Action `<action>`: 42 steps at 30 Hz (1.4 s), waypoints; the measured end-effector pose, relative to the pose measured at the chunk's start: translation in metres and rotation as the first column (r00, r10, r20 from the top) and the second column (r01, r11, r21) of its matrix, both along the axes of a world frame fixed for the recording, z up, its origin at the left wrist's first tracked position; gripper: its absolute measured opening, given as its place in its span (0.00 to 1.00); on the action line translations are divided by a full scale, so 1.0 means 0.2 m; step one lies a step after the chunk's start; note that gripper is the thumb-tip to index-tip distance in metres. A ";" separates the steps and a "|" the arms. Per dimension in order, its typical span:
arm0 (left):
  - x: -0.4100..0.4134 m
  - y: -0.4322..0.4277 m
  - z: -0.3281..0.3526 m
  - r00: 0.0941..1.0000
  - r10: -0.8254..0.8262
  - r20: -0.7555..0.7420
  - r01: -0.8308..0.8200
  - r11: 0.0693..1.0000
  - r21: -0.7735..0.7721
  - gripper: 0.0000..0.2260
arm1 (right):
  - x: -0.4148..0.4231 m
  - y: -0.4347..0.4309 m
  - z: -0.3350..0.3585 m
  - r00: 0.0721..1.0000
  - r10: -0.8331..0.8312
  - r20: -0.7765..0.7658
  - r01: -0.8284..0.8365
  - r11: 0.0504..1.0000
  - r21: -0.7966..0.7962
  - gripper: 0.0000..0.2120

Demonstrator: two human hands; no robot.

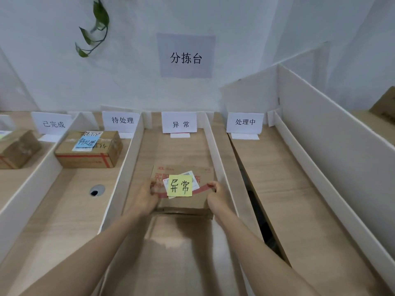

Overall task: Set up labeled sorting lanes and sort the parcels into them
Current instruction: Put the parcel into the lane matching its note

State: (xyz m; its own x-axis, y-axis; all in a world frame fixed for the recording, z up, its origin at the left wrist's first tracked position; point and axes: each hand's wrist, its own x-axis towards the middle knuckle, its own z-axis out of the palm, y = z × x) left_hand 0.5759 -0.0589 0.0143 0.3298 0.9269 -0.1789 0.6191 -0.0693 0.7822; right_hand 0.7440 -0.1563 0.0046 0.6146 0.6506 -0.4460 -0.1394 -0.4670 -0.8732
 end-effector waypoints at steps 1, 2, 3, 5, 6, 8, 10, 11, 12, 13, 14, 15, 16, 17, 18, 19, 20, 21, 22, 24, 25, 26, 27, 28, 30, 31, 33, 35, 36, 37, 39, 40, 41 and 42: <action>0.03 0.03 -0.03 1.000 -0.011 0.009 0.011 1.000 0.000 0.19 | 0.02 0.03 -0.02 1.000 -0.005 -0.005 0.005 1.000 -0.008 0.21; 0.05 0.06 -0.06 1.000 -0.020 0.019 0.020 1.000 -0.005 0.18 | 0.04 0.07 -0.04 1.000 -0.009 -0.009 0.009 1.000 -0.013 0.21; 0.08 0.09 -0.08 0.999 -0.030 0.028 0.030 1.000 -0.009 0.18 | 0.06 0.11 -0.06 1.000 -0.015 -0.016 0.015 1.000 -0.017 0.20; 0.13 0.14 -0.11 0.999 -0.034 0.029 0.034 0.999 -0.008 0.18 | 0.11 0.18 -0.10 0.999 -0.039 -0.026 0.039 0.999 -0.019 0.19; 0.16 0.17 -0.13 0.999 -0.027 0.036 0.027 0.999 -0.016 0.19 | 0.14 0.22 -0.12 0.998 -0.053 -0.023 0.053 0.998 -0.017 0.19; 0.21 0.23 -0.17 0.999 -0.014 0.041 0.015 0.999 -0.043 0.21 | 0.19 0.29 -0.16 0.997 -0.079 -0.009 0.079 0.997 -0.010 0.19; 0.26 0.30 -0.21 0.999 -0.012 0.043 0.014 0.998 -0.059 0.22 | 0.24 0.36 -0.20 0.995 -0.098 -0.006 0.098 0.995 0.000 0.19; 0.28 0.34 -0.23 0.999 -0.020 0.044 0.022 0.998 -0.052 0.23 | 0.27 0.38 -0.22 0.994 -0.106 -0.007 0.106 0.994 0.004 0.19; 0.31 0.37 -0.26 0.998 -0.032 0.044 0.034 0.998 -0.049 0.23 | 0.30 0.41 -0.23 0.993 -0.115 -0.006 0.115 0.993 0.005 0.18; 0.33 0.39 -0.27 0.998 -0.040 0.048 0.043 0.998 -0.050 0.23 | 0.32 0.43 -0.25 0.992 -0.125 -0.003 0.125 0.992 0.003 0.18; 0.36 0.41 -0.29 0.998 -0.047 0.050 0.050 0.997 -0.055 0.23 | 0.35 0.44 -0.26 0.991 -0.137 0.000 0.137 0.991 0.000 0.18; 0.38 0.42 -0.31 0.997 -0.054 0.047 0.056 0.997 -0.054 0.22 | 0.37 0.45 -0.27 0.989 -0.148 0.002 0.148 0.989 -0.008 0.18; 0.40 0.42 -0.32 0.997 -0.058 0.045 0.060 0.997 -0.057 0.22 | 0.39 0.46 -0.28 0.988 -0.156 0.003 0.156 0.988 -0.017 0.19; 0.43 0.43 -0.33 0.997 -0.064 0.053 0.067 0.996 -0.055 0.22 | 0.41 0.47 -0.29 0.987 -0.159 0.004 0.159 0.987 -0.029 0.19; 0.45 0.44 -0.34 0.996 -0.069 0.060 0.073 0.996 -0.052 0.21 | 0.43 0.48 -0.30 0.987 -0.158 0.003 0.158 0.987 -0.036 0.19; 0.48 0.45 -0.35 0.995 -0.076 0.065 0.080 0.996 -0.050 0.21 | 0.45 0.48 -0.30 0.988 -0.154 0.005 0.154 0.987 -0.041 0.19; 0.49 0.45 -0.36 0.995 -0.084 0.062 0.087 0.995 -0.055 0.21 | 0.47 0.49 -0.30 0.989 -0.145 0.008 0.146 0.988 -0.045 0.19; 0.50 0.47 -0.37 0.993 -0.098 0.060 0.101 0.994 -0.050 0.21 | 0.48 0.48 -0.30 0.991 -0.130 0.016 0.130 0.990 -0.047 0.18; 0.49 0.47 -0.38 0.991 -0.122 0.046 0.124 0.992 -0.038 0.22 | 0.48 0.48 -0.30 0.994 -0.105 0.042 0.107 0.993 -0.046 0.18; 0.47 0.48 -0.42 0.980 -0.198 -0.019 0.199 0.979 0.042 0.23 | 0.46 0.44 -0.31 0.972 -0.020 0.235 0.031 0.999 -0.041 0.17; 0.44 0.47 -0.45 0.967 -0.241 -0.079 0.249 0.963 0.100 0.23 | 0.43 0.42 -0.33 0.915 0.033 0.401 -0.015 0.999 -0.048 0.16; 0.42 0.45 -0.48 0.949 -0.272 -0.160 0.297 0.941 0.160 0.24 | 0.40 0.38 -0.35 0.825 0.081 0.559 -0.053 0.996 -0.067 0.16; 0.40 0.43 -0.51 0.932 -0.283 -0.228 0.333 0.916 0.224 0.24 | 0.35 0.35 -0.37 0.722 0.113 0.683 -0.075 0.993 -0.086 0.16; 0.38 0.39 -0.52 0.913 -0.275 -0.301 0.357 0.896 0.263 0.24 | 0.31 0.32 -0.39 0.634 0.143 0.760 -0.093 0.990 -0.108 0.18; 0.36 0.33 -0.54 0.852 -0.277 -0.444 0.420 0.868 0.265 0.25 | 0.25 0.26 -0.43 0.520 0.239 0.820 -0.132 0.971 -0.200 0.23; 0.36 0.30 -0.55 0.812 -0.287 -0.509 0.459 0.852 0.252 0.26 | 0.23 0.23 -0.44 0.488 0.298 0.820 -0.144 0.955 -0.261 0.27; 0.35 0.26 -0.55 0.723 -0.289 -0.628 0.528 0.817 0.232 0.28 | 0.22 0.20 -0.47 0.465 0.414 0.782 -0.154 0.908 -0.389 0.31; 0.36 0.26 -0.55 0.674 -0.276 -0.686 0.545 0.812 0.209 0.30 | 0.25 0.19 -0.47 0.453 0.494 0.742 -0.175 0.866 -0.469 0.34; 0.37 0.27 -0.55 0.671 -0.268 -0.691 0.535 0.821 0.201 0.32 | 0.27 0.20 -0.47 0.435 0.529 0.728 -0.192 0.845 -0.499 0.35; 0.39 0.28 -0.55 0.660 -0.284 -0.695 0.543 0.820 0.181 0.34 | 0.29 0.21 -0.46 0.416 0.561 0.716 -0.208 0.825 -0.525 0.36; 0.43 0.32 -0.56 0.638 -0.296 -0.711 0.570 0.802 0.177 0.35 | 0.34 0.26 -0.44 0.398 0.598 0.696 -0.228 0.799 -0.556 0.37; 0.46 0.34 -0.56 0.633 -0.295 -0.716 0.569 0.804 0.173 0.35 | 0.37 0.28 -0.44 0.393 0.607 0.691 -0.231 0.793 -0.564 0.37; 0.49 0.37 -0.56 0.631 -0.288 -0.721 0.571 0.801 0.180 0.35 | 0.40 0.32 -0.43 0.384 0.614 0.690 -0.231 0.787 -0.572 0.37; 0.52 0.39 -0.55 0.629 -0.283 -0.724 0.572 0.799 0.185 0.35 | 0.42 0.35 -0.43 0.374 0.620 0.689 -0.230 0.782 -0.579 0.37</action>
